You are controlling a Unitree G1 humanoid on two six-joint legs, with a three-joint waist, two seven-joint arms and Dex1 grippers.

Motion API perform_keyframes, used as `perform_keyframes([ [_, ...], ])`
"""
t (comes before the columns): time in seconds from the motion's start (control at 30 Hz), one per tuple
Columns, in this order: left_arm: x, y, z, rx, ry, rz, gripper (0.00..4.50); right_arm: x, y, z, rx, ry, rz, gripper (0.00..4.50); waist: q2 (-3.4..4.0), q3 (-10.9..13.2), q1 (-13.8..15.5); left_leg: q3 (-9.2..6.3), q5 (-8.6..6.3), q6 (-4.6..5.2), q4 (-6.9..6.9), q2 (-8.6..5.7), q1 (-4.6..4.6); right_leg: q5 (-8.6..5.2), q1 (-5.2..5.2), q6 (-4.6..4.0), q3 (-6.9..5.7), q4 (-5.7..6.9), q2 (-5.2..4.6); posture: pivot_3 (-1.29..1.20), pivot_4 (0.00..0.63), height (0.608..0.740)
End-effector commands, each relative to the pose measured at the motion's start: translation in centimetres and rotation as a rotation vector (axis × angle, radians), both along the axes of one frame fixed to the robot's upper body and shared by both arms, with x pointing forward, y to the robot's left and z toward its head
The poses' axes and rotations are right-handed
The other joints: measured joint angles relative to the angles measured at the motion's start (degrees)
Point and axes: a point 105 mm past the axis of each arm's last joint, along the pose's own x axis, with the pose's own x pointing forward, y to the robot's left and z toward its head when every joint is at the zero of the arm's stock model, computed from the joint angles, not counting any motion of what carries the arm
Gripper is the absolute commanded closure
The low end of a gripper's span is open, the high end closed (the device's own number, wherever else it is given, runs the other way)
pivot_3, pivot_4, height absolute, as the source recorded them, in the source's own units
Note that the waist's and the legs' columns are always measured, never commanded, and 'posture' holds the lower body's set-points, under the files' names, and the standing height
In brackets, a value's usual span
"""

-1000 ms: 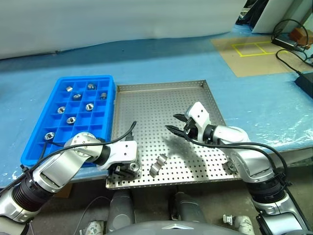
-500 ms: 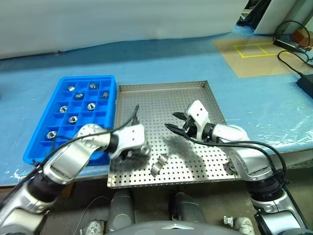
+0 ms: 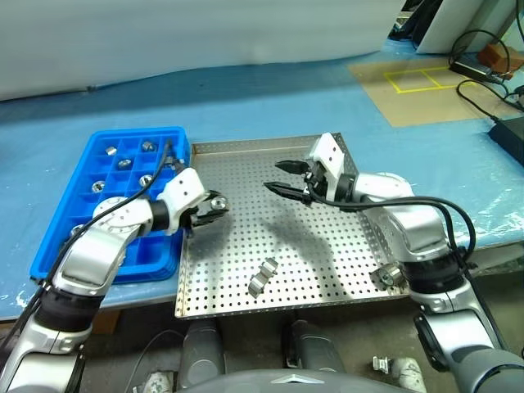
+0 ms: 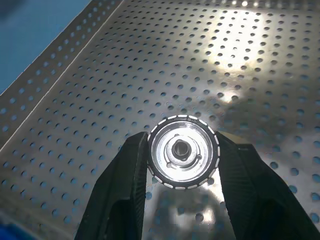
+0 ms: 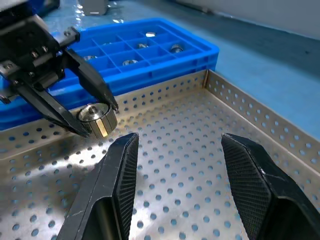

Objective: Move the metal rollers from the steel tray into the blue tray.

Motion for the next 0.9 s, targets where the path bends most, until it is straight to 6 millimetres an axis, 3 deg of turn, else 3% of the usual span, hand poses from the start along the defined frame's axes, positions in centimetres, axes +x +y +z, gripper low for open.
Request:
perform_keyframes([
  [0.03, -0.2, 2.3, 2.3, -0.067, -0.134, 0.109, 2.81, -0.5, 2.2, 1.7, 0.04, -0.038, 0.144, 1.79, 0.0, 0.0, 0.6, -0.02, 0.0, 0.0, 0.0, 0.01, -0.07, 0.0, -0.06, 0.0, -0.04, 0.0, -0.01, 0.13, 0.15, 0.74],
  [0.27, -0.6, 7.8, 3.8, -0.189, -0.292, 0.429, 2.81, -0.3, 6.4, 2.0, 0.045, -0.059, 0.33, 1.79, 0.0, 0.0, 3.8, -0.13, 0.0, 0.03, 0.0, 0.13, -0.33, -0.07, -0.16, -0.13, -0.4, 0.03, -0.05, 0.34, 0.15, 0.74],
  [0.53, -3.8, 11.9, 3.1, -0.199, -0.345, 0.692, 2.81, 0.1, 9.6, 2.2, 0.046, -0.107, 0.444, 1.79, -0.11, 0.0, 7.8, -0.25, -0.16, 0.29, 0.07, 0.17, -0.72, -0.07, -0.44, -0.13, -0.57, 0.0, -0.08, 0.47, 0.15, 0.74],
  [0.67, -5.3, 12.7, 2.7, -0.188, -0.34, 0.751, 2.81, 0.5, 10.4, 2.3, 0.061, -0.122, 0.445, 1.79, -0.12, 0.0, 9.4, -0.27, -0.17, 0.32, 0.07, 0.2, -0.77, -0.08, -0.51, -0.13, -0.58, 0.01, -0.1, 0.49, 0.15, 0.74],
  [0.9, -6.1, 12.1, 1.4, -0.181, -0.288, 0.766, 2.81, 0.0, 10.6, 1.8, 0.064, -0.111, 0.466, 1.79, -0.12, 0.0, 11.8, -0.27, -0.17, 0.31, 0.08, 0.21, -0.75, -0.09, -0.51, -0.11, -0.54, 0.01, -0.15, 0.49, 0.15, 0.74],
])
